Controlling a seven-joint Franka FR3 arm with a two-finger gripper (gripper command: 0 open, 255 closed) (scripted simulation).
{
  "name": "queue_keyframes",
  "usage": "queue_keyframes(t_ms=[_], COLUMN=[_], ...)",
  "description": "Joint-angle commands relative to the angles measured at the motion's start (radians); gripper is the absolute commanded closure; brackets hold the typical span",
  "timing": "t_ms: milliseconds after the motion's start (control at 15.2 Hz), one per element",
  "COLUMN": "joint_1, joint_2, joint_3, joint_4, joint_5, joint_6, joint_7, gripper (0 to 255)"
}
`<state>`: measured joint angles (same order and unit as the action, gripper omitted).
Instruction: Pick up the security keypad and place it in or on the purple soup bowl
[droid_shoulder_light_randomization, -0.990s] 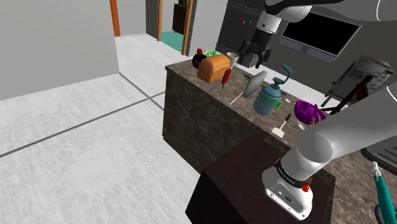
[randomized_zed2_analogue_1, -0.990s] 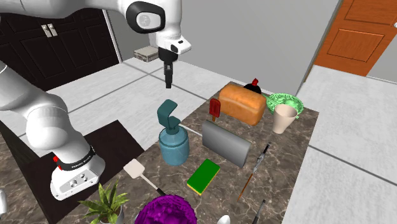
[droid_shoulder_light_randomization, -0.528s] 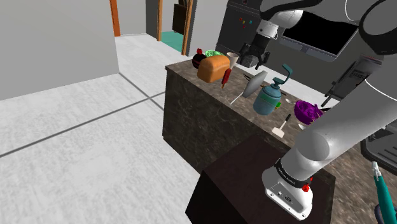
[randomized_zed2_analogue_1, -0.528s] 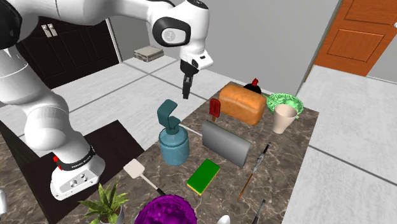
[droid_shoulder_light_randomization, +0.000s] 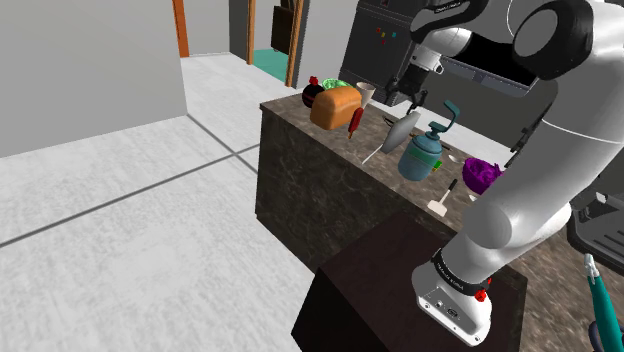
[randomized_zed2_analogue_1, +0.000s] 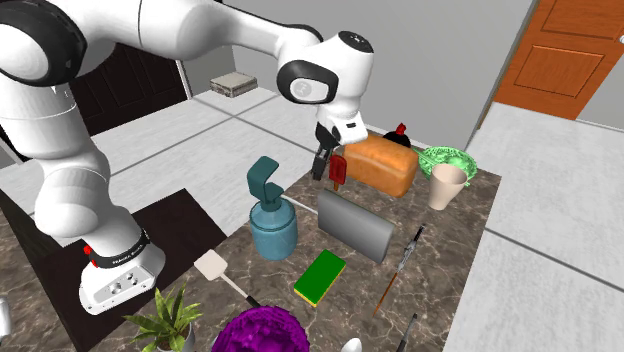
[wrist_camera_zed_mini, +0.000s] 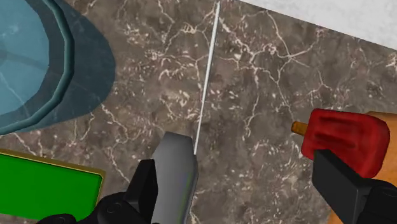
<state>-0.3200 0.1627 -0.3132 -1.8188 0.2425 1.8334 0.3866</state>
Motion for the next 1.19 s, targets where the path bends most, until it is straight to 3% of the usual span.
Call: queue_keyframes(t_ms=[0,528,1122], joint_1=[-0.027,-0.149,-0.136], joint_2=[0.06,0.273,0.291], joint_3=[-0.018,-0.073,-0.062], joint_4=[0.048,0.223,0.148], joint_5=[0.028,0.14,0.158], joint_6=[-0.002,-0.018,0.073], joint_7=[0.012,0.073,0.061], gripper=[0,0,0])
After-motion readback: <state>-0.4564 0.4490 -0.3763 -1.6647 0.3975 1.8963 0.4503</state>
